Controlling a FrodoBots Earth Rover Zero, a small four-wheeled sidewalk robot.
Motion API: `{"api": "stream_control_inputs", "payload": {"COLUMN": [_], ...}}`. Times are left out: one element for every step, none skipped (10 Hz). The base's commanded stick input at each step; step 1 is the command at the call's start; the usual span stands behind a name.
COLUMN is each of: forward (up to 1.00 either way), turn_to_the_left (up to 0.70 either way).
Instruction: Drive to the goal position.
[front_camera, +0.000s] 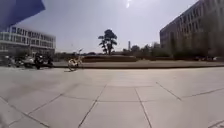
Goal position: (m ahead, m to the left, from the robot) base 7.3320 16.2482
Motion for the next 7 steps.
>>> {"api": "stream_control_inputs", "payload": {"forward": [0.00, 0.00, 0.00, 0.00, 0.00, 0.00, 0.00], "turn_to_the_left": [0.70, 0.70, 0.70, 0.70, 0.70, 0.70, 0.70]}}
